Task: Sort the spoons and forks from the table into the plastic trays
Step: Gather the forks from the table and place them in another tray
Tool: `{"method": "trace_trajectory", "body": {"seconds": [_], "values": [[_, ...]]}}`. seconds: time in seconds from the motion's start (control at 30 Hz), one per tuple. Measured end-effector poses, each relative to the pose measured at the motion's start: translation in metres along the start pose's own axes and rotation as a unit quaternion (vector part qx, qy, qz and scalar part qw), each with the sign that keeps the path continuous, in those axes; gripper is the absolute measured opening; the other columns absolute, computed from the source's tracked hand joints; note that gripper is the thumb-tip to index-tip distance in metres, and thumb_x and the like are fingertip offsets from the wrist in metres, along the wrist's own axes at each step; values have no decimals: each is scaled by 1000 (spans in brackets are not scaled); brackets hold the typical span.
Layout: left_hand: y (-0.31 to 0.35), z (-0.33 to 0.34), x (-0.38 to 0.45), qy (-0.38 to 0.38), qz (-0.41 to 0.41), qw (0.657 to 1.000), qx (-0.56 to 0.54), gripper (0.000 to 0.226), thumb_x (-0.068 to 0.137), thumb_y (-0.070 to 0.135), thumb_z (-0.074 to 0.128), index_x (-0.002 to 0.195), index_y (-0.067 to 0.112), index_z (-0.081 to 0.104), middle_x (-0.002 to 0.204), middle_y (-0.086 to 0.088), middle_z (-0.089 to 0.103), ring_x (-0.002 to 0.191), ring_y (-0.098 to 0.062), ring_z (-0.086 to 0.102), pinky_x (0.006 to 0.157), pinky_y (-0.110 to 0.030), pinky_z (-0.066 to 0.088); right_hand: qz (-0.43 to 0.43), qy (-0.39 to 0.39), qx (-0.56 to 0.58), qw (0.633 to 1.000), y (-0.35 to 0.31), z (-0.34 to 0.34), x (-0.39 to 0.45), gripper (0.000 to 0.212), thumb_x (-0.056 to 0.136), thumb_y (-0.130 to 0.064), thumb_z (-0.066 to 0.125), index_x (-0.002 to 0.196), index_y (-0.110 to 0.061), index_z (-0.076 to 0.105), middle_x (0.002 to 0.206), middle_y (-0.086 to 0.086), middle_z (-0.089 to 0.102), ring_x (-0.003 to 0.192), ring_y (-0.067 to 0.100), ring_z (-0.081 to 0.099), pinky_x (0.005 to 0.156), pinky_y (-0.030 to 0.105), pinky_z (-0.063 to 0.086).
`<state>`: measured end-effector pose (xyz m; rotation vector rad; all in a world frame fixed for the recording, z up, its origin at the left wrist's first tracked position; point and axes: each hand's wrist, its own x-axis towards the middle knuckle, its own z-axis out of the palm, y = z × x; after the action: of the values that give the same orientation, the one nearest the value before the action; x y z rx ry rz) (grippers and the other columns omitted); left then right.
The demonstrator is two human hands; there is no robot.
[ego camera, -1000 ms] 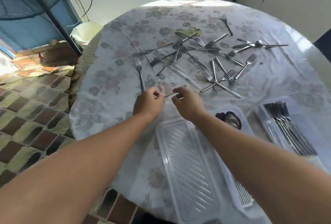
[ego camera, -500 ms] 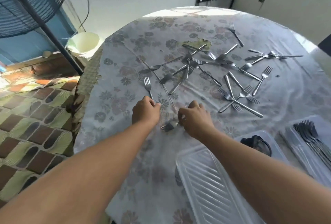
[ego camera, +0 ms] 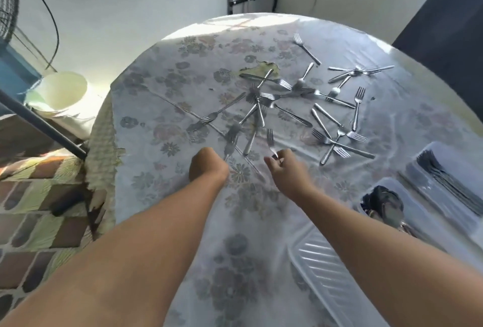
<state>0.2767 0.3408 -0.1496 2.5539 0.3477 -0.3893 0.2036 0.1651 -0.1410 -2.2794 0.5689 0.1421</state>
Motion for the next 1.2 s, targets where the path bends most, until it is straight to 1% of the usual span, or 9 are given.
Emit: {"method": "trace_trajectory", "body": {"seconds": [0.1, 0.2, 0.4, 0.57, 0.7, 0.8, 0.9, 1.03, 1.2], "values": [[-3, -4, 7, -51, 21, 998, 21, 13, 87, 18, 69, 96, 11, 75, 99, -10, 74, 90, -32, 68, 78, -35, 55, 23, 16, -1, 1000, -12, 5, 12, 32, 100, -49, 60, 111, -19, 59, 94, -1, 65, 78, 15, 61, 73, 35, 48], [-7, -6, 16, -106, 25, 994, 8, 38, 84, 32, 74, 104, 0, 72, 104, -22, 72, 101, -37, 69, 78, -38, 55, 41, 30, 11, 999, -25, 14, 33, 31, 98, -49, 61, 103, -19, 63, 95, 1, 70, 87, 23, 65, 73, 36, 50], [-3, -11, 33, -83, 2, 993, -80, 26, 98, 17, 50, 119, 4, 55, 116, -17, 65, 105, -38, 64, 83, -43, 55, 66, 68, 4, 995, -51, 33, 67, 35, 95, -51, 66, 105, -18, 62, 99, 3, 67, 90, 26, 64, 75, 40, 53], [15, -29, 52, -57, 93, 976, -189, 12, 98, 25, 53, 105, 15, 51, 88, -1, 59, 84, -27, 58, 72, -36, 45, 85, 97, -35, 991, -53, 48, 73, 29, 93, -48, 70, 97, -21, 60, 102, 5, 63, 85, 26, 60, 69, 36, 45], [25, -48, 80, -81, 276, 956, -55, 12, 90, 28, 65, 98, 24, 73, 77, 4, 65, 73, -19, 59, 64, -28, 41, 106, 114, -31, 987, -42, 45, 65, 22, 93, -42, 69, 85, -22, 63, 88, 0, 68, 80, 26, 63, 66, 33, 44], [31, -47, 105, -111, 367, 919, 88, 30, 96, 19, 58, 120, 23, 74, 111, -6, 72, 100, -28, 64, 81, -31, 48, 144, 103, -6, 984, -31, 37, 56, 20, 88, -35, 70, 75, -19, 69, 75, -2, 71, 75, 24, 67, 63, 33, 50], [41, -42, 119, -128, 427, 874, 194, 49, 100, 16, 54, 145, 34, 57, 139, 0, 58, 118, -29, 59, 94, -35, 48, 167, 90, 9, 982, -26, 31, 50, 19, 87, -31, 72, 72, -19, 73, 71, -2, 72, 73, 21, 68, 62, 32, 50], [44, -36, 117, -108, 453, 828, 312, 63, 103, 22, 50, 155, 50, 31, 126, -2, 45, 96, -23, 52, 74, -34, 38, 167, 92, 13, 982, -27, 29, 51, 16, 84, -29, 73, 72, -19, 73, 70, -3, 72, 72, 20, 68, 63, 32, 51], [35, -29, 105, -39, 533, 789, 303, 37, 99, 25, 62, 136, 31, 54, 123, -7, 42, 90, -28, 58, 66, -38, 49, 147, 96, 10, 984, -24, 31, 49, 16, 87, -32, 76, 76, -22, 71, 74, -6, 71, 71, 16, 67, 58, 30, 47]]}}
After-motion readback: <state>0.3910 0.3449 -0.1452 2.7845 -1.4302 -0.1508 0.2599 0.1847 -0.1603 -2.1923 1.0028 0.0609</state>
